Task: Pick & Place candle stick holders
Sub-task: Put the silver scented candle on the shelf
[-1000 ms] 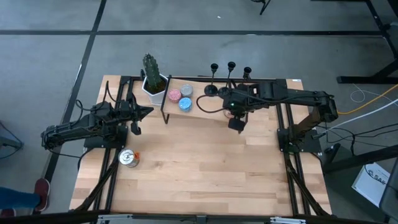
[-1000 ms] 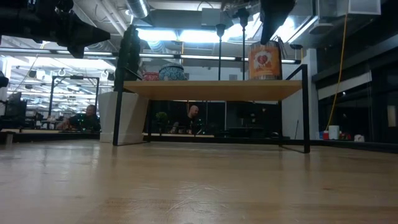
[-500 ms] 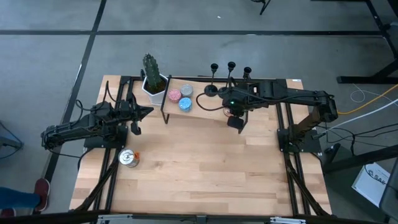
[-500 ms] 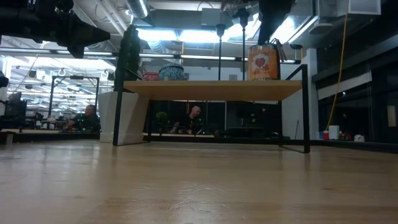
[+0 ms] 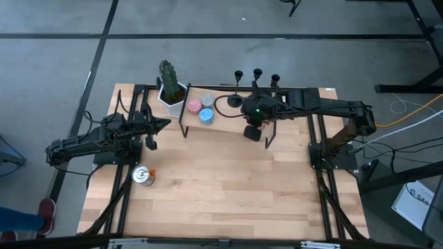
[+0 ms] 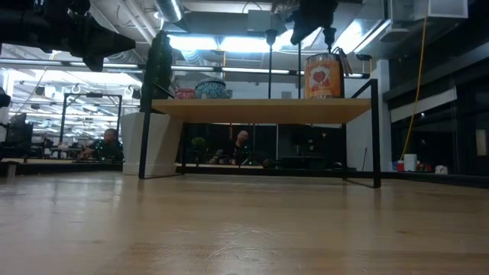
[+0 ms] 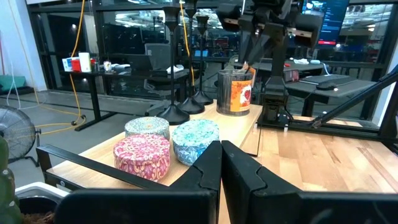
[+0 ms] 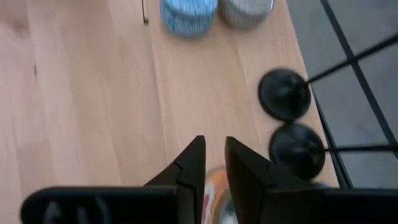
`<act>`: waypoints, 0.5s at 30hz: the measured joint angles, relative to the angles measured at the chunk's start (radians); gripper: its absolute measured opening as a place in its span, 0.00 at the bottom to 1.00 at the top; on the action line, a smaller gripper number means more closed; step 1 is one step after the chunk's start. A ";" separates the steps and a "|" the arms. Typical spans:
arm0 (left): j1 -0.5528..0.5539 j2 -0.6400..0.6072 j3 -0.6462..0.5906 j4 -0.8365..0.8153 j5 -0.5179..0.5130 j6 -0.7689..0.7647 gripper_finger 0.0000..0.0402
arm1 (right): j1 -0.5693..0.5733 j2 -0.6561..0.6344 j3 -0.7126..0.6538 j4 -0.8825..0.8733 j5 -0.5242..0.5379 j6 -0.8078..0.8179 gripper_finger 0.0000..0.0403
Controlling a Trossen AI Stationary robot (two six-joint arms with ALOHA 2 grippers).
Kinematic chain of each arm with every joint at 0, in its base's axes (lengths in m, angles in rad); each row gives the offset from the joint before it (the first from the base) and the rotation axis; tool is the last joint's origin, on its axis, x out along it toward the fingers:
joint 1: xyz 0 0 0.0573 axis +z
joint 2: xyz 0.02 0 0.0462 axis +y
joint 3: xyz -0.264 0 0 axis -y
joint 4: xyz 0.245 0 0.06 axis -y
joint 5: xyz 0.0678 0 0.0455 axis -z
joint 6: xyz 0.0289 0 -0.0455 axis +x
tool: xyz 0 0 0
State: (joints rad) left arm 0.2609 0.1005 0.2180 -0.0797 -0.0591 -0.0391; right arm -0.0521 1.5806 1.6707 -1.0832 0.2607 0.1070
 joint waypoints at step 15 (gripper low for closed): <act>0.000 0.000 0.000 0.000 0.000 0.000 0.01 | 0.000 0.000 0.000 0.160 -0.002 0.000 0.16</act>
State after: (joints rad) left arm 0.2610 0.1005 0.2180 -0.0799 -0.0589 -0.0391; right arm -0.0521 1.5806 1.6707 -0.9230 0.2584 0.1072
